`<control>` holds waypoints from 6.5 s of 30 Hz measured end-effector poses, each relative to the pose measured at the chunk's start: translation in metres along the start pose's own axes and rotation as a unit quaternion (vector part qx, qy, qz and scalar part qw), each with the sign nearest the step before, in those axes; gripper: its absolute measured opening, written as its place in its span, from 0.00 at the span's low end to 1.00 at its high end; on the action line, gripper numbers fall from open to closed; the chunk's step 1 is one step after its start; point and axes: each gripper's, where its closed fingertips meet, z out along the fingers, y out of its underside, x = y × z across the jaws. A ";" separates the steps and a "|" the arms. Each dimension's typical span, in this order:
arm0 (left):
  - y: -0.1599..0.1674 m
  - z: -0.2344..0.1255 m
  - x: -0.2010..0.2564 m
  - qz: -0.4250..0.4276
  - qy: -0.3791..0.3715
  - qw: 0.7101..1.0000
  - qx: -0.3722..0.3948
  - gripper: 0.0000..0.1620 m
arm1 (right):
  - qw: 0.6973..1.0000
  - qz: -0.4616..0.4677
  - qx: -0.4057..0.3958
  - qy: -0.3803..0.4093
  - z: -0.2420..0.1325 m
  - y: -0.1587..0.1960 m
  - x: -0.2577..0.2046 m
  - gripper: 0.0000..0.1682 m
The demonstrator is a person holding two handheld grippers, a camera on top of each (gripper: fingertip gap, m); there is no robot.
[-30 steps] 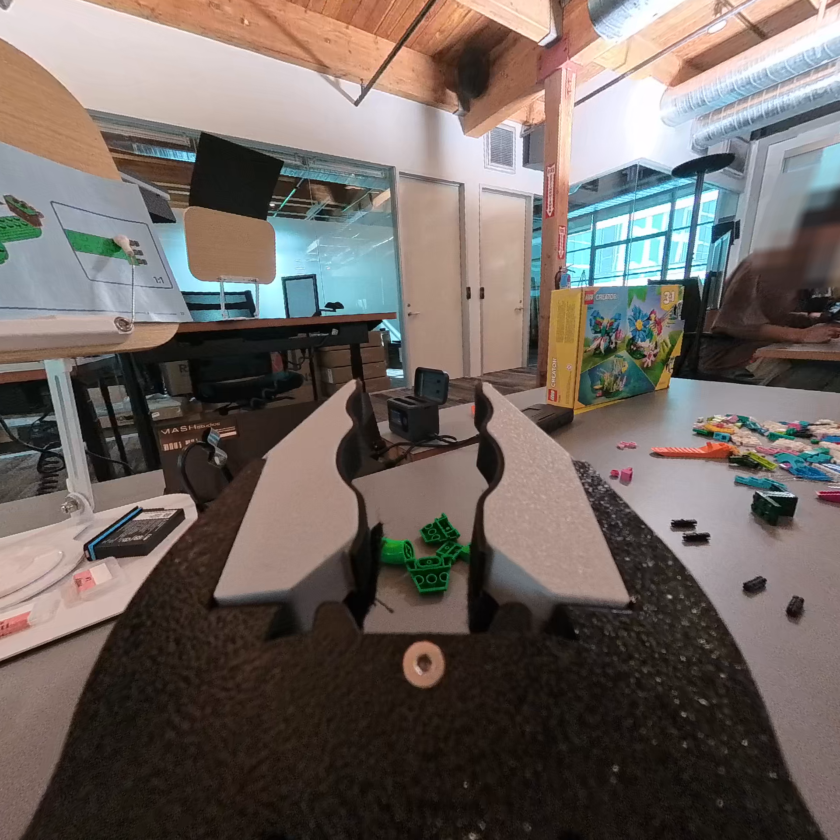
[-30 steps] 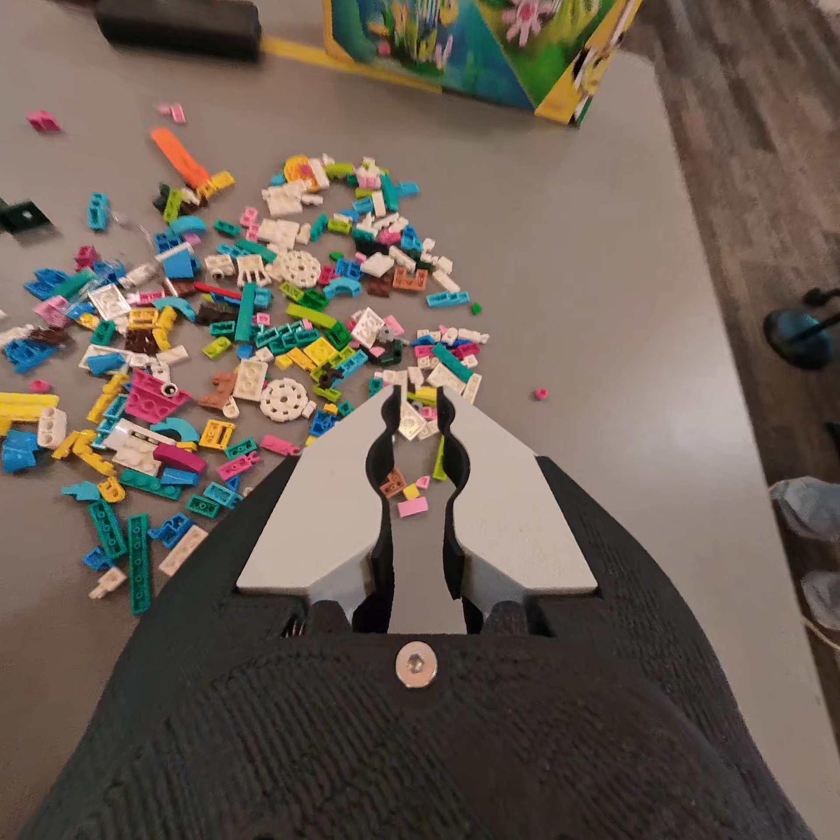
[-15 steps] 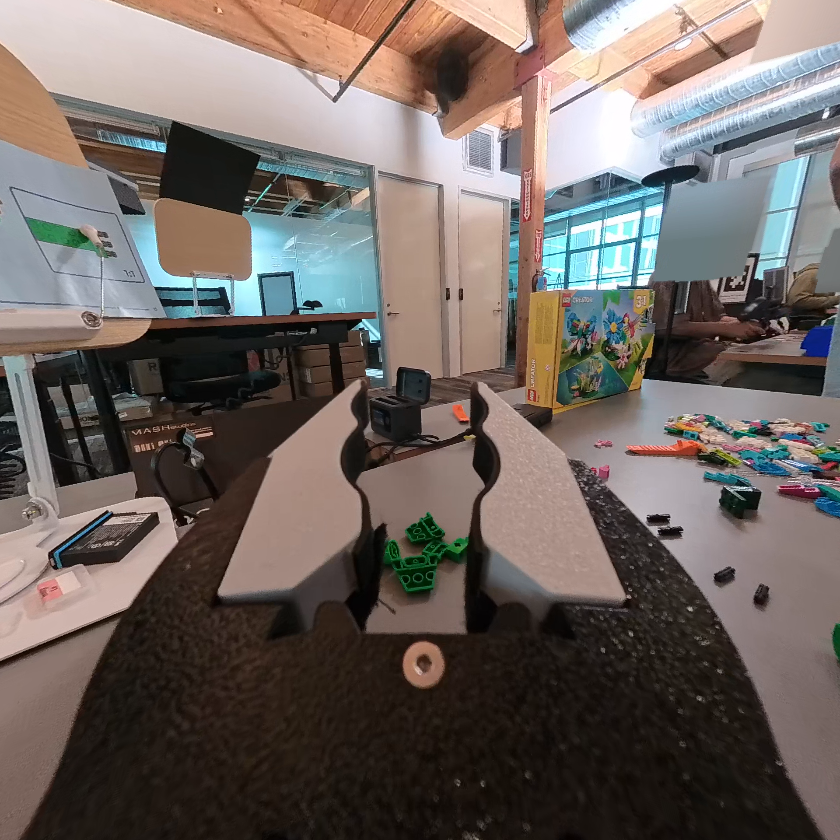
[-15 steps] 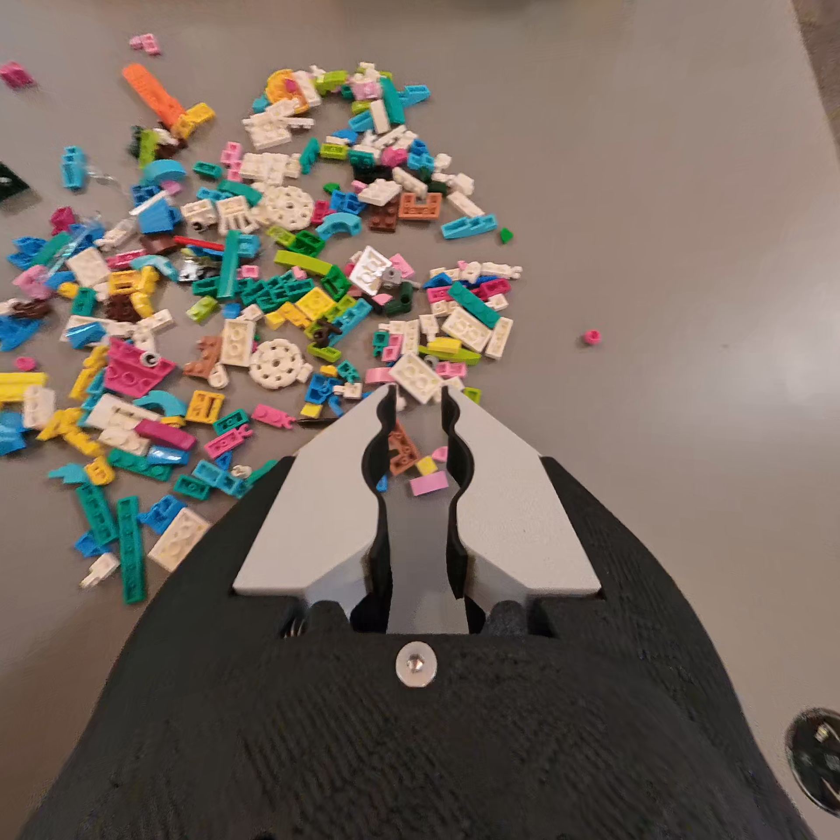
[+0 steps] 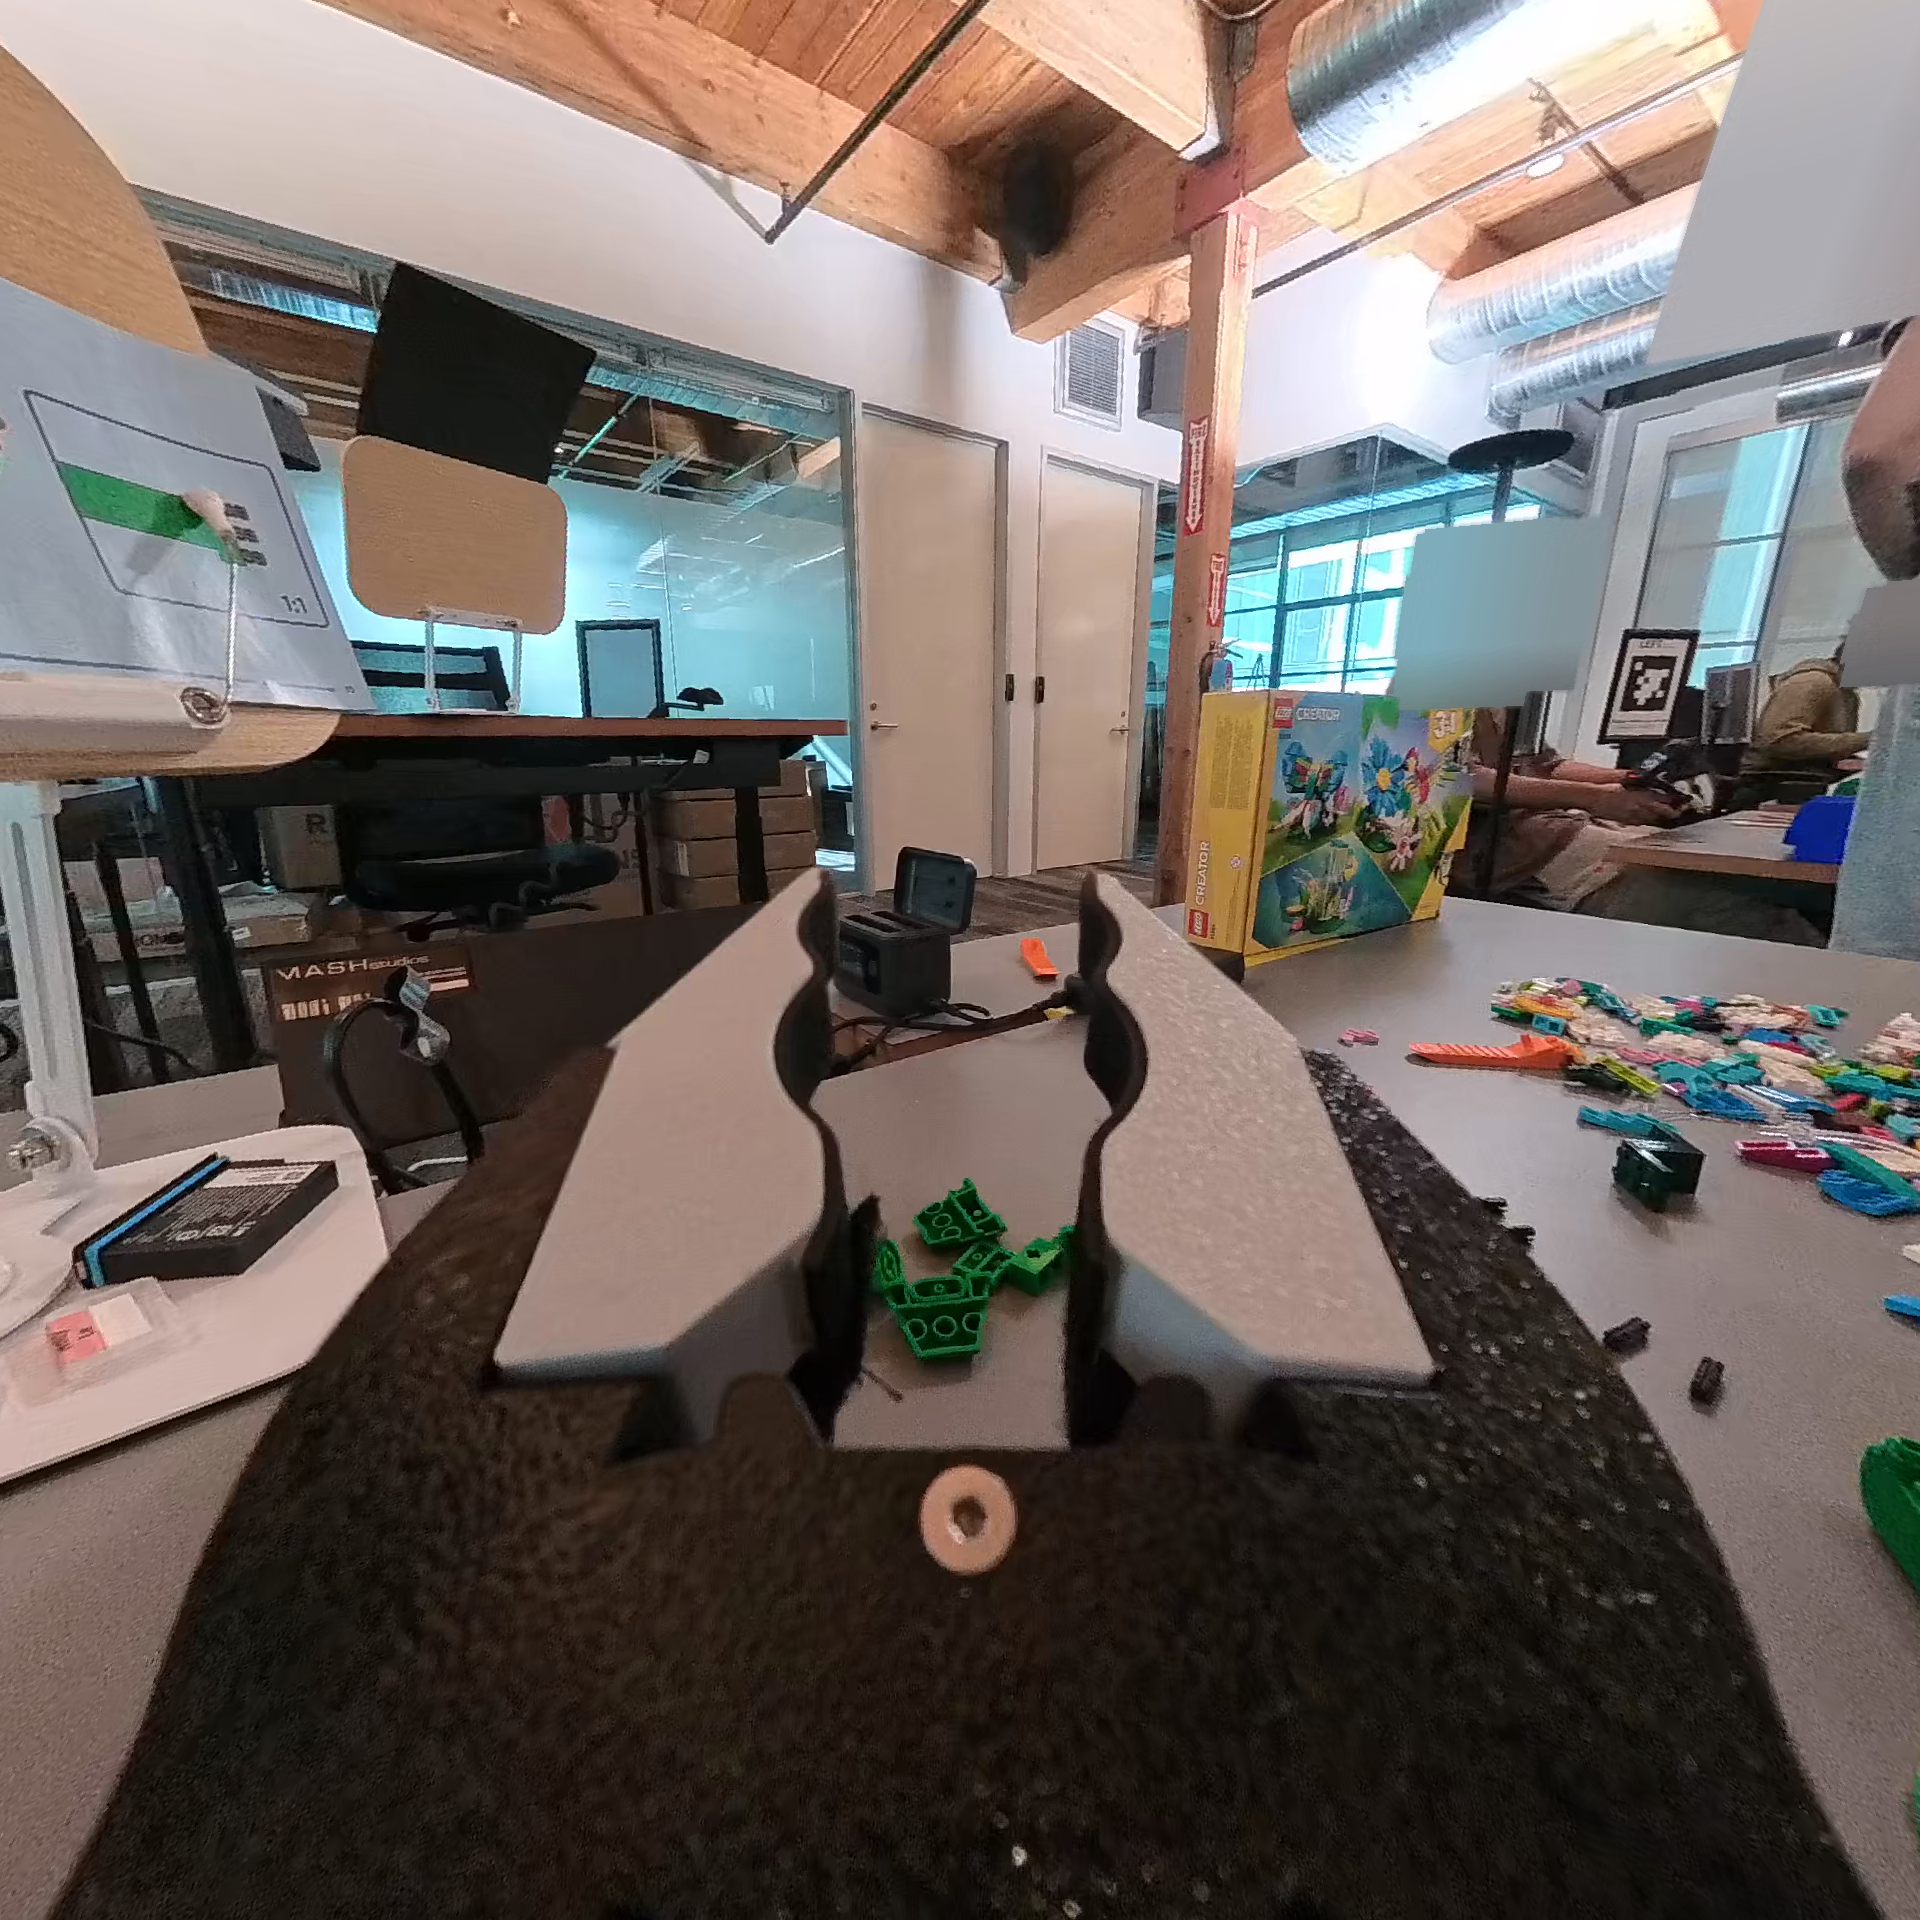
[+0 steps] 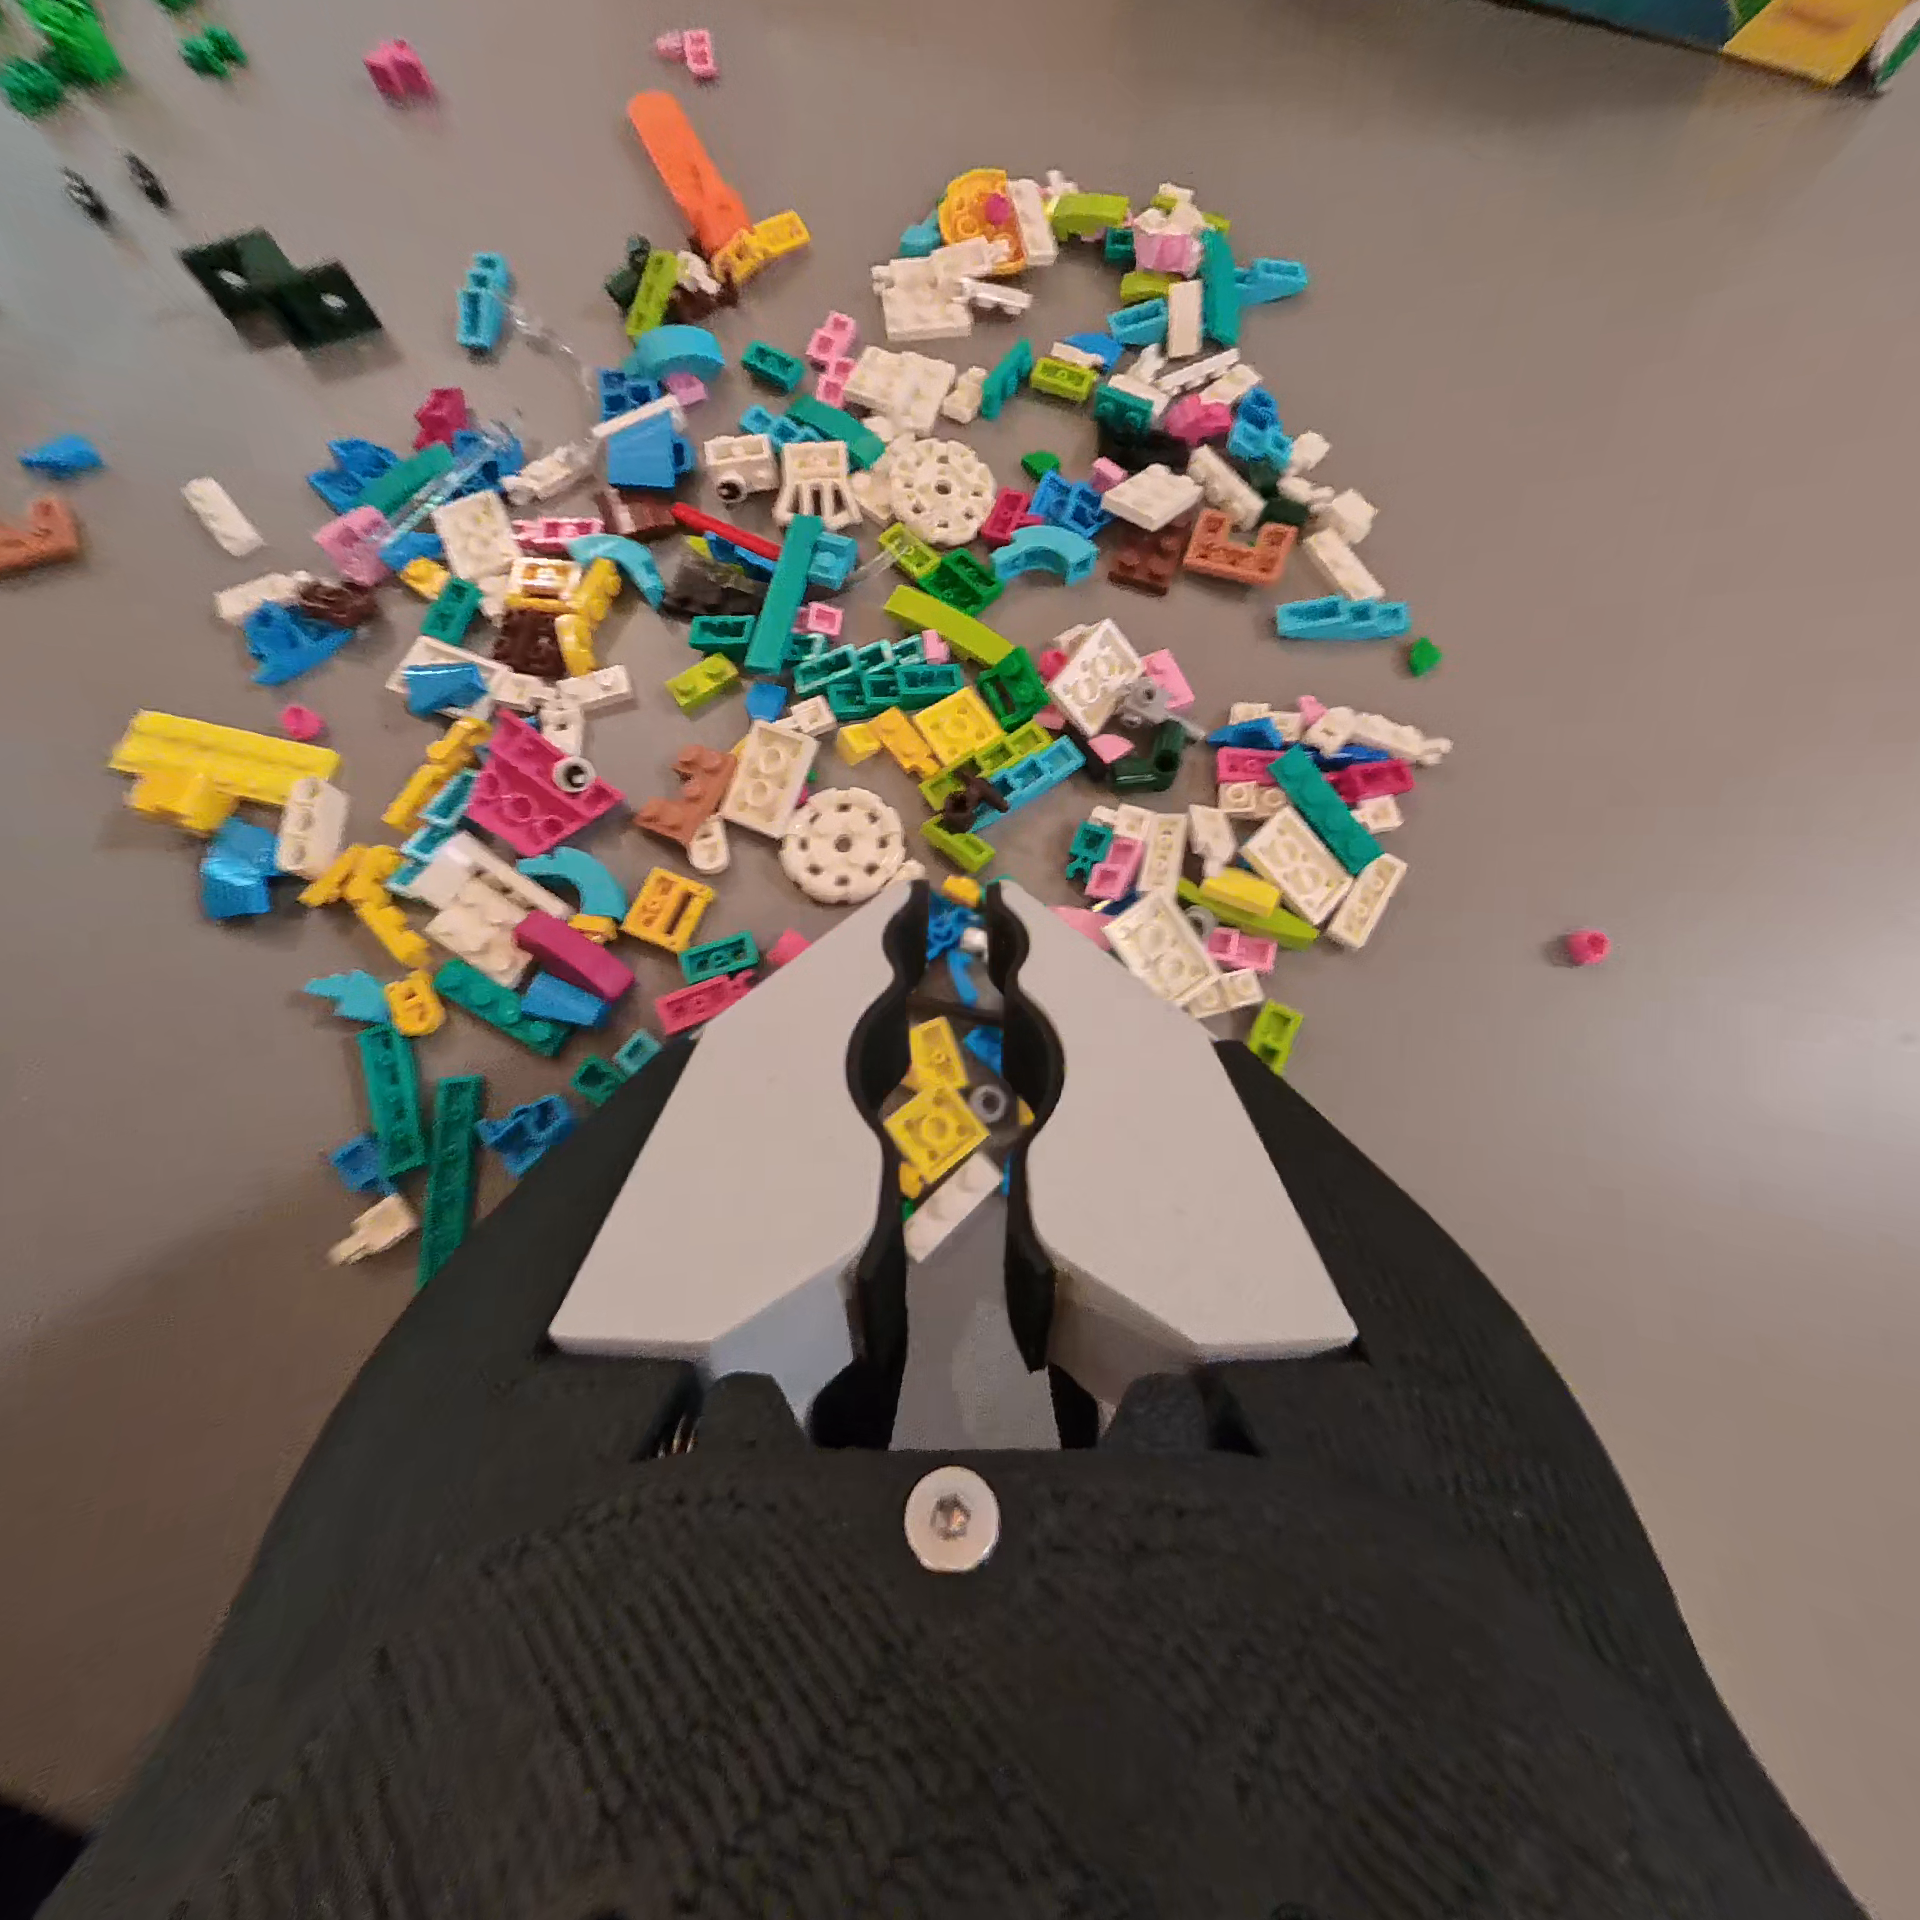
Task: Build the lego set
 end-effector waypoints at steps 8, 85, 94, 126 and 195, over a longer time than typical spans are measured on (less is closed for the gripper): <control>0.000 0.000 0.002 0.000 0.006 1.000 0.000 0.26 | 1.000 -0.007 0.028 0.013 0.014 -0.016 -0.002 0.08; 0.003 0.003 0.004 0.001 0.013 1.000 -0.008 0.28 | 0.994 -0.097 0.056 0.001 0.041 -0.033 -0.036 0.10; 0.003 0.003 0.005 0.002 0.015 1.000 -0.009 0.28 | 0.993 -0.103 0.050 -0.001 0.043 -0.029 -0.036 0.10; 0.004 0.004 0.008 0.000 0.026 1.000 -0.013 0.25 | 0.997 -0.002 -0.011 0.079 0.037 0.001 0.014 0.17; 0.007 0.006 0.008 0.006 0.022 0.999 -0.022 0.25 | 0.994 -0.103 -0.001 0.044 -0.004 -0.023 -0.009 0.10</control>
